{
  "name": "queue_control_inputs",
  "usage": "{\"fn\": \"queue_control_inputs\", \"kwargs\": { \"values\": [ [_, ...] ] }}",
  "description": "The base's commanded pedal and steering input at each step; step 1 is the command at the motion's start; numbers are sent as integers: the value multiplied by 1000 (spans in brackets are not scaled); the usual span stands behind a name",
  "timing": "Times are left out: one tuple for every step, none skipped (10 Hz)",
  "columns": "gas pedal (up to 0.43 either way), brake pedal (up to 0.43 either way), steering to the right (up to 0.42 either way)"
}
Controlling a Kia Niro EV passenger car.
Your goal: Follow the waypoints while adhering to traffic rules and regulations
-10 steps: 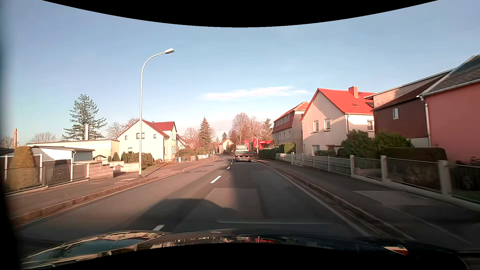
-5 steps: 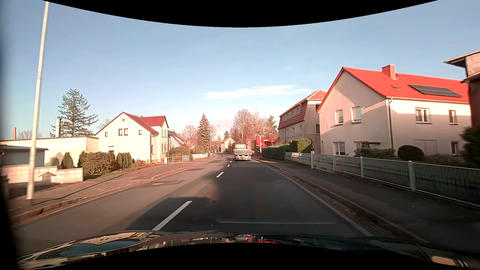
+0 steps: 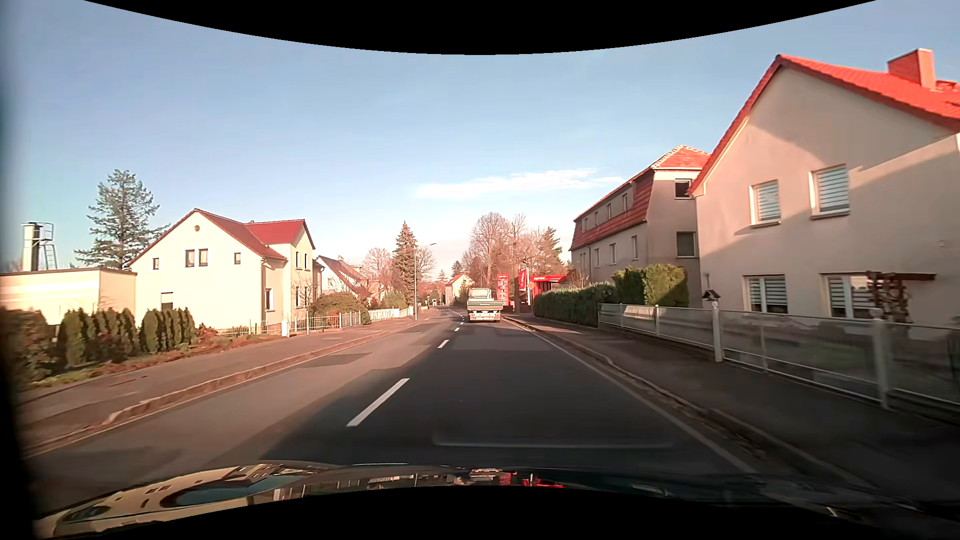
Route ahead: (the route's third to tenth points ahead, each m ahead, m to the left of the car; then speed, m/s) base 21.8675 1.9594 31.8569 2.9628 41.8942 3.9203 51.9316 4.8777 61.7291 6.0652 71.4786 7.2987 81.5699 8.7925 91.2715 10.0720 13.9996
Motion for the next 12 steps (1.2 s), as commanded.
{"fn": "queue_control_inputs", "kwargs": {
  "values": [
    [79, 0, -13],
    [79, 0, -14],
    [79, 0, -14],
    [79, 0, -15],
    [79, 0, -15],
    [79, 0, -14],
    [79, 0, -14],
    [79, 0, -14],
    [79, 0, -15],
    [79, 0, -14],
    [79, 0, -14],
    [79, 0, -13]
  ]
}}
